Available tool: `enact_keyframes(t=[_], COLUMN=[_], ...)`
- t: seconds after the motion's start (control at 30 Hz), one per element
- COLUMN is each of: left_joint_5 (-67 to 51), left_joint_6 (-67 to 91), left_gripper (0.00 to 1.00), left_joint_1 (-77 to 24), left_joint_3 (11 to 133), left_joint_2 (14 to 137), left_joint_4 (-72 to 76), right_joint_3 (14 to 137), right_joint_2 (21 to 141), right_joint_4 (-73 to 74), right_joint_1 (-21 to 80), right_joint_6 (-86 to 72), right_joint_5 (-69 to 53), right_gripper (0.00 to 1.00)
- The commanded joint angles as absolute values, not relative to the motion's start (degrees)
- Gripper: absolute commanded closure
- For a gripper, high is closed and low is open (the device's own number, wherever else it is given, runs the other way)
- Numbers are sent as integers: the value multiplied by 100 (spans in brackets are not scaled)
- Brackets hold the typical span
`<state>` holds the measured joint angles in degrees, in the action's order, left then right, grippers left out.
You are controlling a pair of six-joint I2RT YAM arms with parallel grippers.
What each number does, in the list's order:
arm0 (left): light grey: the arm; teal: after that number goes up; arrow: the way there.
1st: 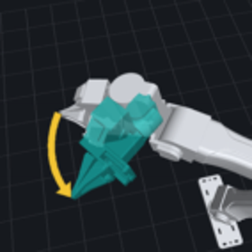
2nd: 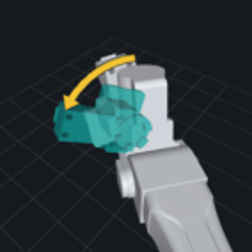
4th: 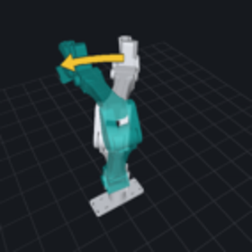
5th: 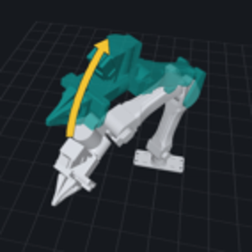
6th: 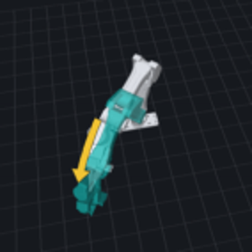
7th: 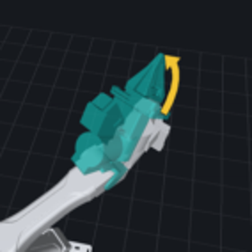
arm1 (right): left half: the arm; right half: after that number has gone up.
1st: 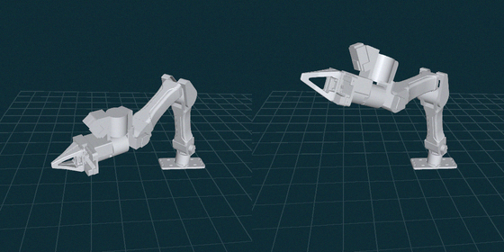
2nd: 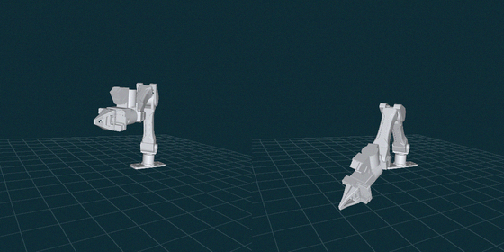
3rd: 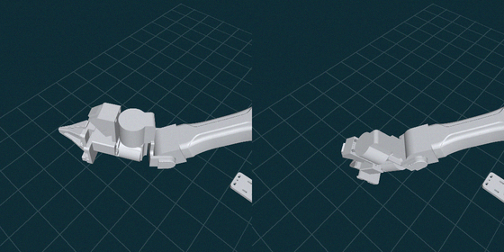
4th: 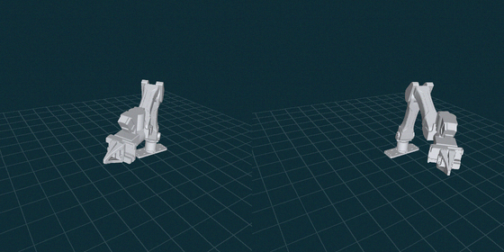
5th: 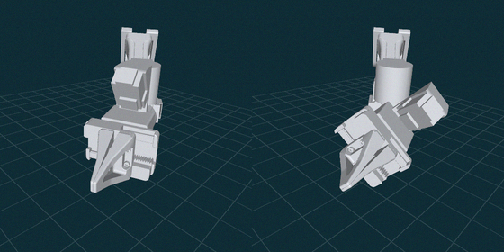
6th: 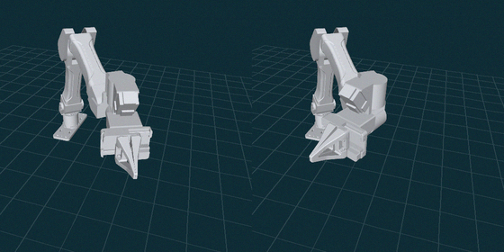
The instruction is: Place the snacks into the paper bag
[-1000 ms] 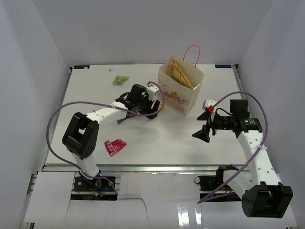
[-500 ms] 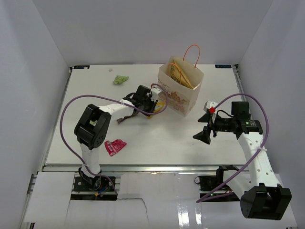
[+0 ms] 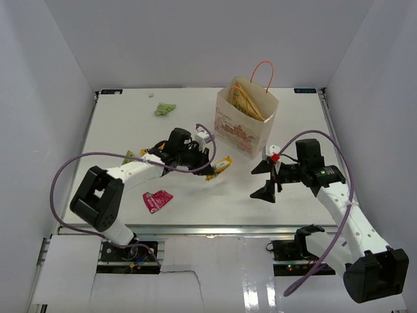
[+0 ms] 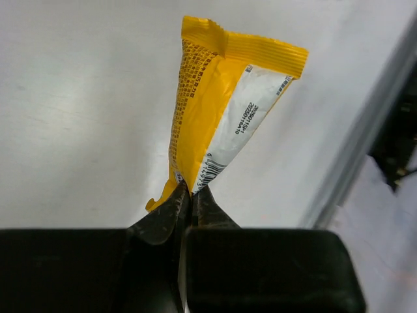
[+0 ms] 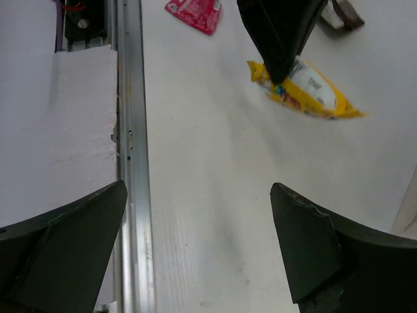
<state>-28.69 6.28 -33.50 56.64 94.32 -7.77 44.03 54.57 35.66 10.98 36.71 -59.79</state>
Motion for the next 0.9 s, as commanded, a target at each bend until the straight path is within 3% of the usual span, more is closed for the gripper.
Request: enact_keyframes(t=[0.0, 0.07, 0.2, 0.43, 0.63, 0.77, 0.87], left_joint_5=[-4621, -4885, -5168, -5124, -5071, -4984, -4975], left_joint_6=[1327, 1441, 1521, 1564, 1564, 1573, 1617], left_gripper=[88, 88, 88, 87, 85, 80, 78], left_joint_1=[-3401, -3489, -3743, -4008, -4025, -4025, -4025], left_joint_3=[5047, 4861, 4650, 4737, 4799, 4781, 4834], left_joint_2=[8623, 8324, 8104, 8095, 7963, 7910, 7928], left_joint_4=[-211, -211, -360, -510, -571, -580, -563], right_joint_3=[4351, 4176, 4130, 4710, 4860, 4913, 4861], right_joint_2=[5038, 4861, 5166, 6152, 6460, 6425, 6372], right_joint_4=[3321, 3315, 2857, 2804, 3313, 3524, 3577], right_joint_1=[1730, 2124, 2671, 3234, 3366, 3471, 3551], right_joint_6=[5540, 6692, 8170, 8823, 9027, 8895, 8763], right_joint_5=[-6117, -5908, -5222, -4773, -4754, -4939, -4966], right_gripper=[2, 7, 7, 0, 23, 48, 59])
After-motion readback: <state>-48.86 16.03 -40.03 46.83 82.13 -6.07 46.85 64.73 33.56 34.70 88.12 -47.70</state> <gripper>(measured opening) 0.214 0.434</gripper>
